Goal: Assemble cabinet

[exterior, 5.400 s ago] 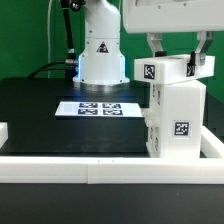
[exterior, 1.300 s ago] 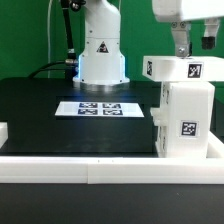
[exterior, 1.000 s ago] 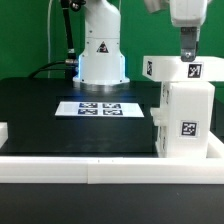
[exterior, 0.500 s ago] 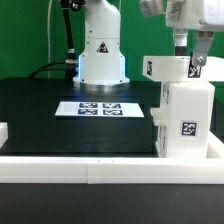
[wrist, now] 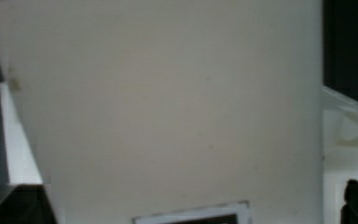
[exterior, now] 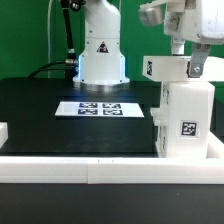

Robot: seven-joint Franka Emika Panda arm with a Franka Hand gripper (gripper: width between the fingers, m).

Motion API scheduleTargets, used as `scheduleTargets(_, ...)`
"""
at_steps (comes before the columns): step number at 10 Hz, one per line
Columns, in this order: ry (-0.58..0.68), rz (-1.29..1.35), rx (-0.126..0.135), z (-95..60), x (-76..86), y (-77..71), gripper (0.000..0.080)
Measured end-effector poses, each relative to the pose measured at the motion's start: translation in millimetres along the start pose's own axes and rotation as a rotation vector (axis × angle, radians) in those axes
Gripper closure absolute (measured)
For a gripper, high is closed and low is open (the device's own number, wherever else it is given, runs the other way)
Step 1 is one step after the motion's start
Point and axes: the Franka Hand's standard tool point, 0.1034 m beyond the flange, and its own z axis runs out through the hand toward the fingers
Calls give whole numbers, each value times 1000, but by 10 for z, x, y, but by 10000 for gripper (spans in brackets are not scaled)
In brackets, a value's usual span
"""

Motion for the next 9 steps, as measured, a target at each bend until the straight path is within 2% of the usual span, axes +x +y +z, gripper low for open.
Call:
scheduleTargets(1,0,2,0,0,-10,2,134)
scheduleTargets(2,0,4,0,1,-19,3,134)
scheduleTargets(3,0,29,1,2,-24,2,244)
scheduleTargets(6,0,74,1,3,-35,4,242)
scheduleTargets(9,0,319,2,3,-35,1,242)
